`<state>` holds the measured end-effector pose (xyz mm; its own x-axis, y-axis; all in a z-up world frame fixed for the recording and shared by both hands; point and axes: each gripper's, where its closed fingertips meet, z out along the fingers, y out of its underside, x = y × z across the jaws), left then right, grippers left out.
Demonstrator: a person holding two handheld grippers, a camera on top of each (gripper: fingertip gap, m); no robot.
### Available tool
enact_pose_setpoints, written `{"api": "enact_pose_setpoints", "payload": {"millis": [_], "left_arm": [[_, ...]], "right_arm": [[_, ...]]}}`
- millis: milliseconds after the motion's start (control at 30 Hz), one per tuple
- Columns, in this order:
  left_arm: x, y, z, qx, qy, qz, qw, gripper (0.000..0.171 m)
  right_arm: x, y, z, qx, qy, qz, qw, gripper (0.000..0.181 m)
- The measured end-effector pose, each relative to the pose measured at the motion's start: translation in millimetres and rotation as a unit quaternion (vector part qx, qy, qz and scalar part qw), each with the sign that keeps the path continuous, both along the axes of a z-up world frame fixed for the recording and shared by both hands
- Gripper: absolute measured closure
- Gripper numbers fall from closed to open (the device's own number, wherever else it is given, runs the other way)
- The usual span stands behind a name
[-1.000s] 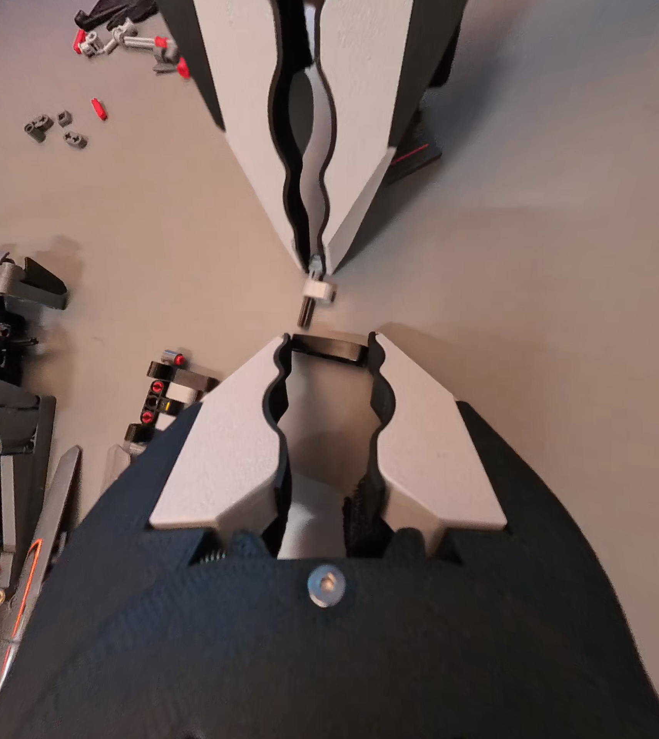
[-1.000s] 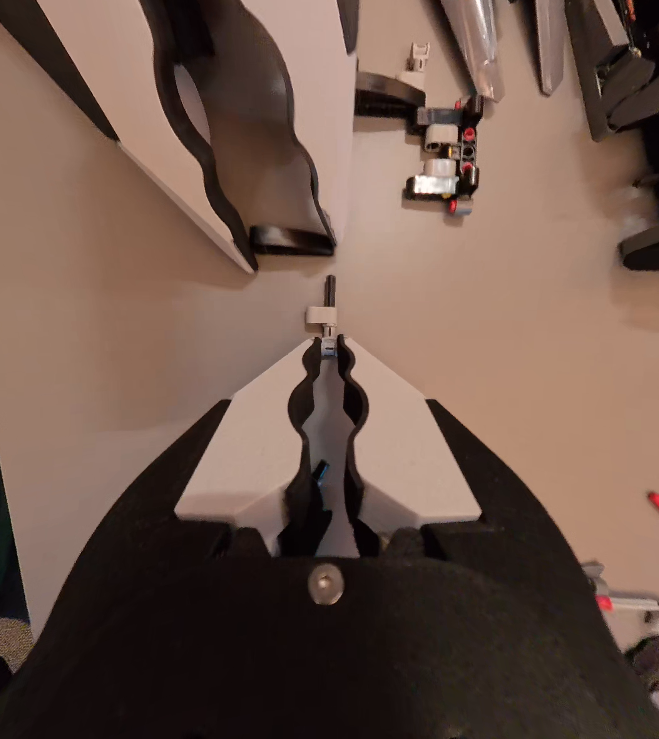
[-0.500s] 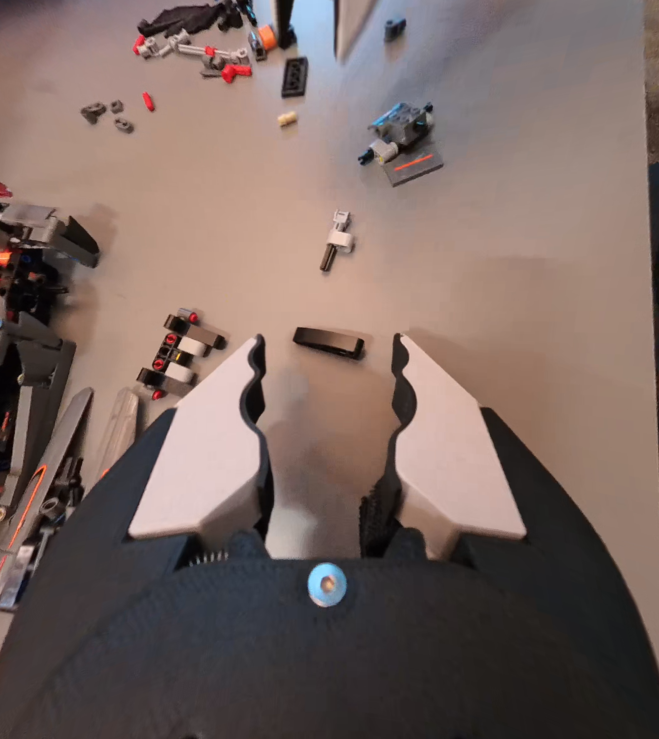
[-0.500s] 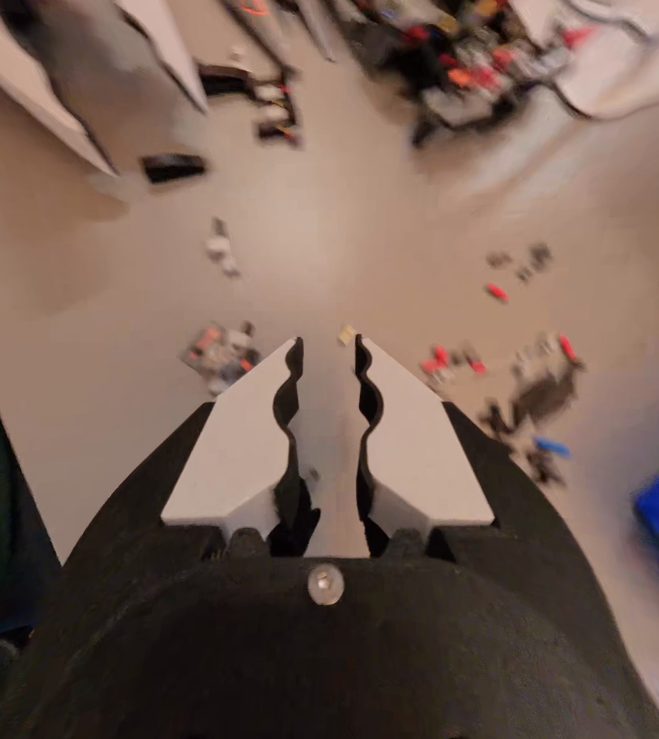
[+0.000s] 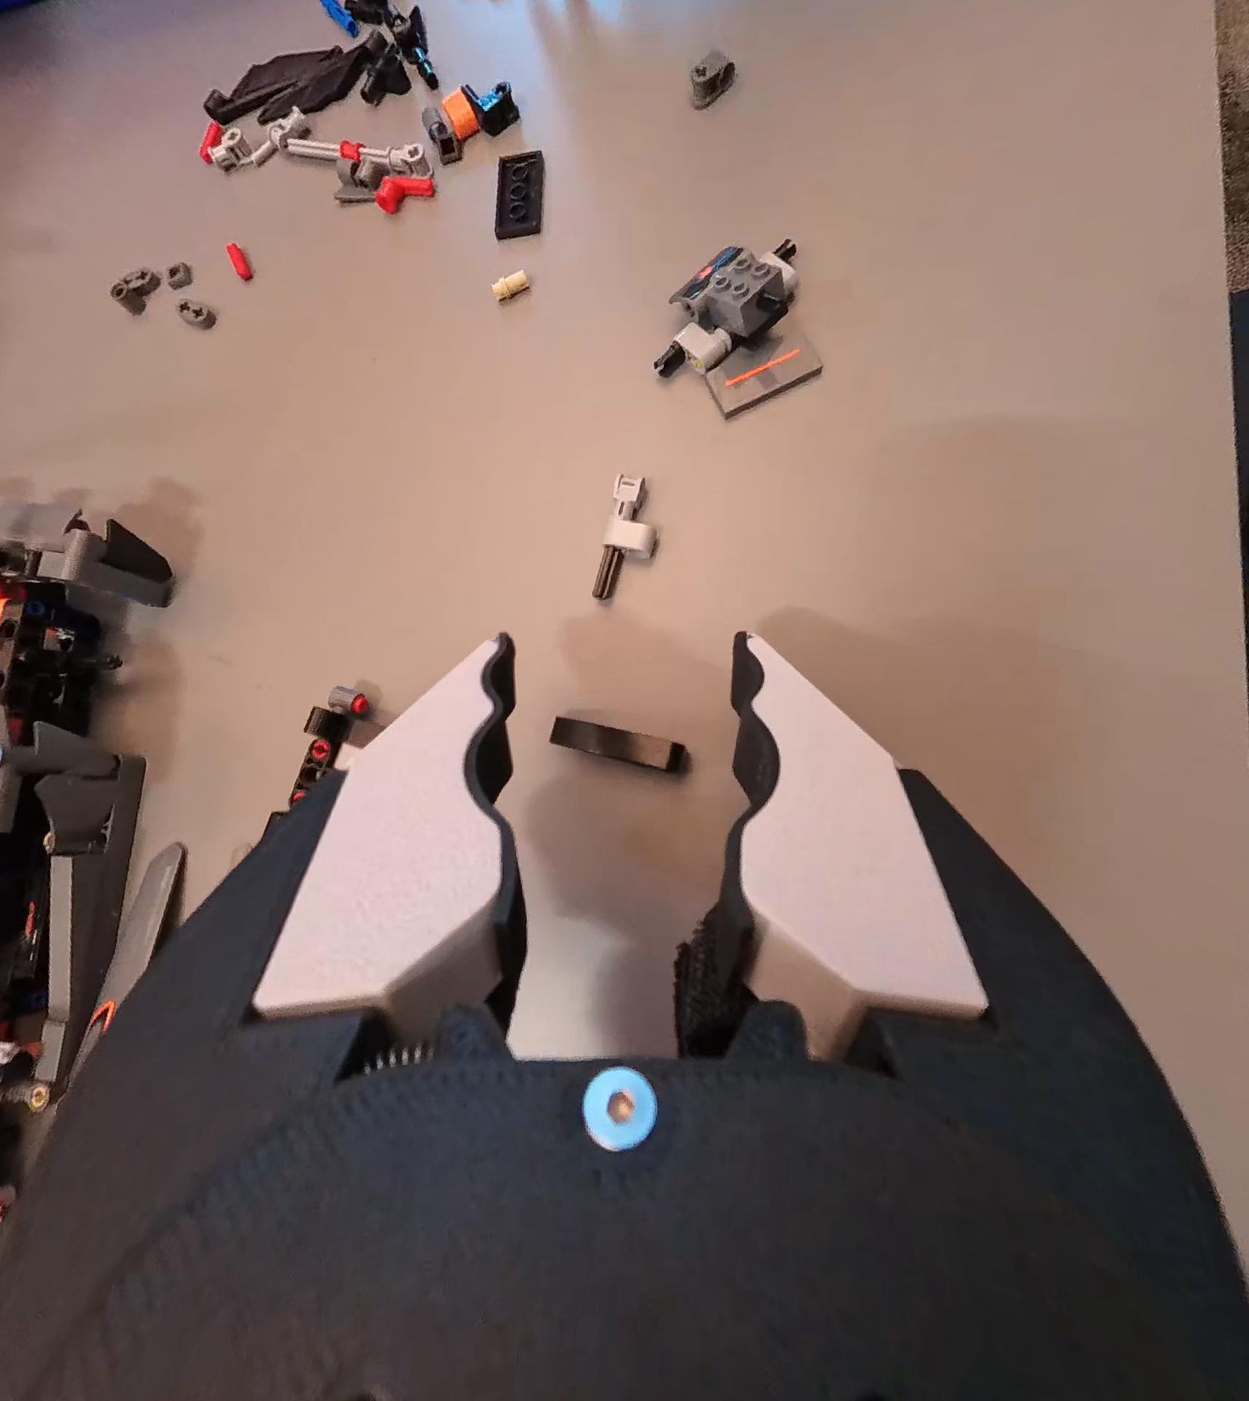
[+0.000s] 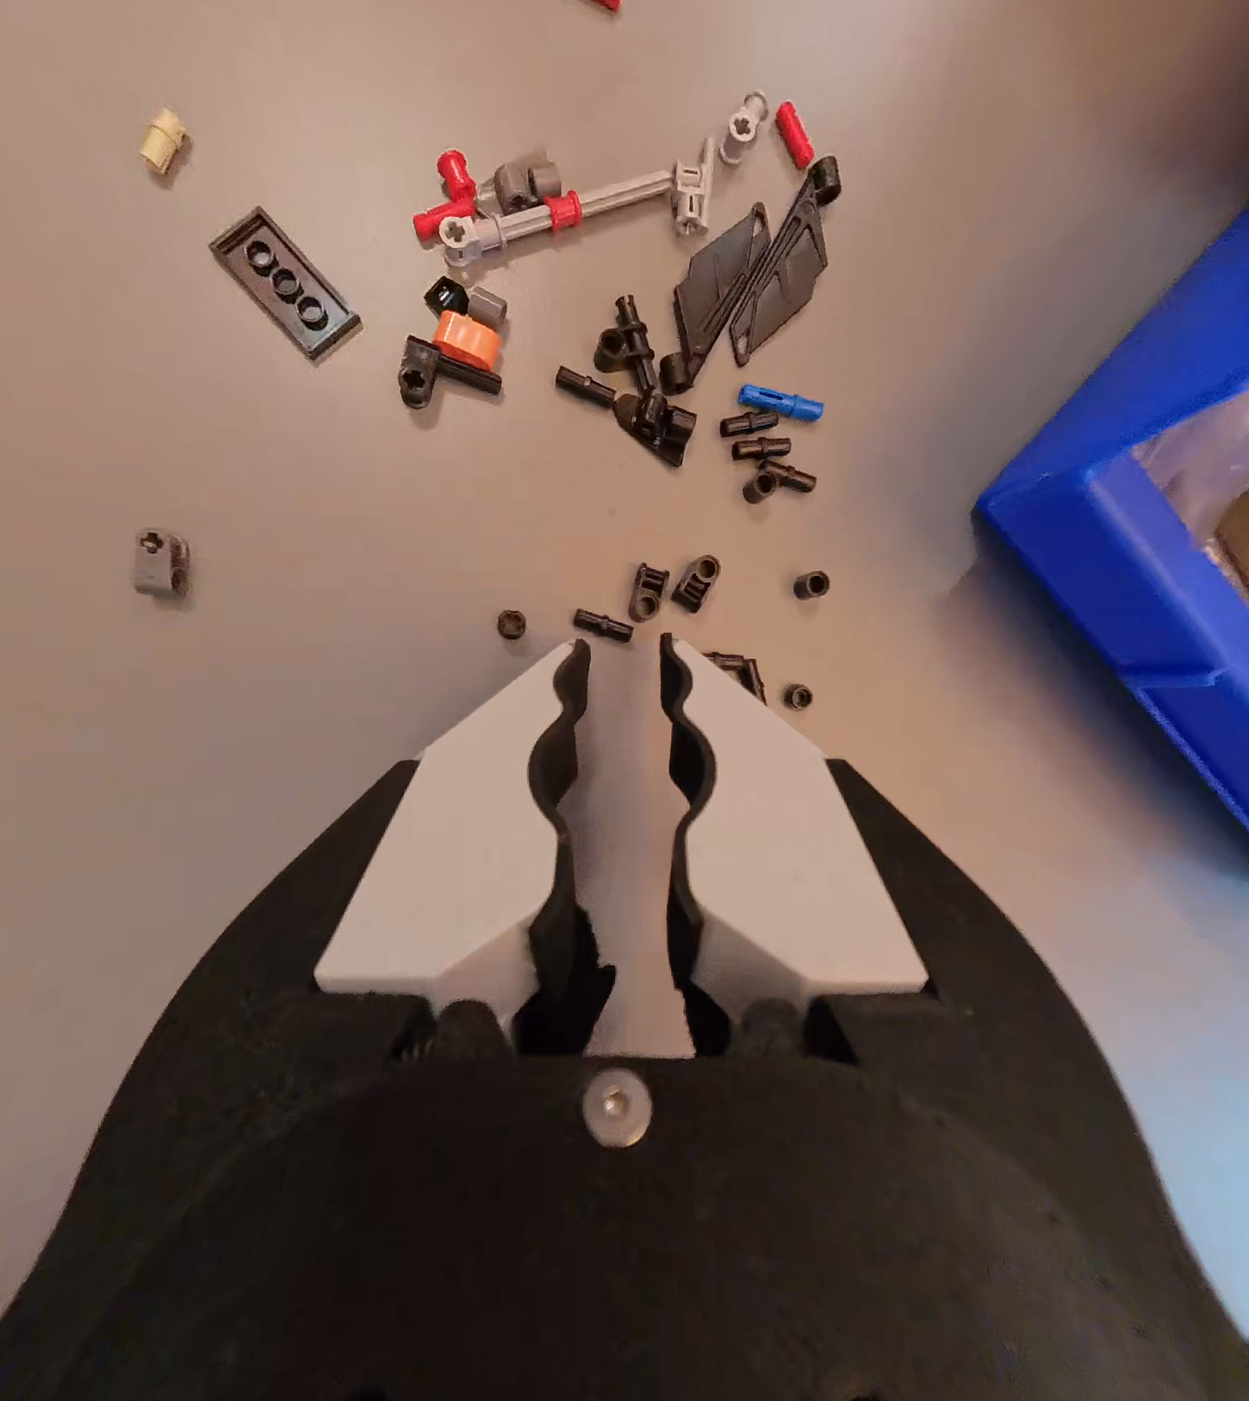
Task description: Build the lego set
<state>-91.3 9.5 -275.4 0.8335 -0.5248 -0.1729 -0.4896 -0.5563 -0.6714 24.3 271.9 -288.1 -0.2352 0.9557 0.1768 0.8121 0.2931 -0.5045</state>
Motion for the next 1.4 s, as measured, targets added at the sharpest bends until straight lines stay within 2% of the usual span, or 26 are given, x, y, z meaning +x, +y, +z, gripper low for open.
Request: {"api": "enact_pose_setpoints", "payload": {"millis": [233,400,567,733,933,1100,1233,1400], "left_arm": [[-3.0,5.0,-4.1,-0.016,0.006,0.006,1.000,0.117],[-3.5,7.3,-5.1,-0.020,0.003,0.009,1.000,0.117],[-0.2,9.1,-7.8,-0.023,0.002,0.003,1.000,0.117],[0.0,8.7,-5.7,-0.019,0.001,0.002,1.000,0.118],[-2.2,4.2,-5.8,-0.019,0.001,0.008,1.000,0.118],[-3.2,3.4,-6.4,-0.020,0.000,0.009,1.000,0.118],[-2.4,8.2,-3.0,-0.014,-0.006,0.007,1.000,0.118],[-1.8,14.4,-3.4,-0.015,-0.001,0.003,1.000,0.118]], "right_arm": [[-8.9,-8.2,-7.5,-0.053,0.006,0.027,0.998,0.167],[-9.5,-16.8,-8.6,-0.063,0.002,0.042,0.997,0.181],[-8.0,-22.0,-8.1,-0.069,0.009,0.040,0.997,0.181],[-4.7,-21.2,-5.4,-0.072,0.012,0.033,0.997,0.165],[2.8,-12.2,2.6,-0.066,0.019,0.048,0.996,0.167],[9.3,-3.0,1.8,-0.056,-0.001,-0.010,0.998,0.166],[4.3,-6.7,5.1,-0.081,0.027,-0.080,0.993,0.167],[2.0,-6.0,-7.8,-0.079,0.021,-0.135,0.988,0.167]]}}
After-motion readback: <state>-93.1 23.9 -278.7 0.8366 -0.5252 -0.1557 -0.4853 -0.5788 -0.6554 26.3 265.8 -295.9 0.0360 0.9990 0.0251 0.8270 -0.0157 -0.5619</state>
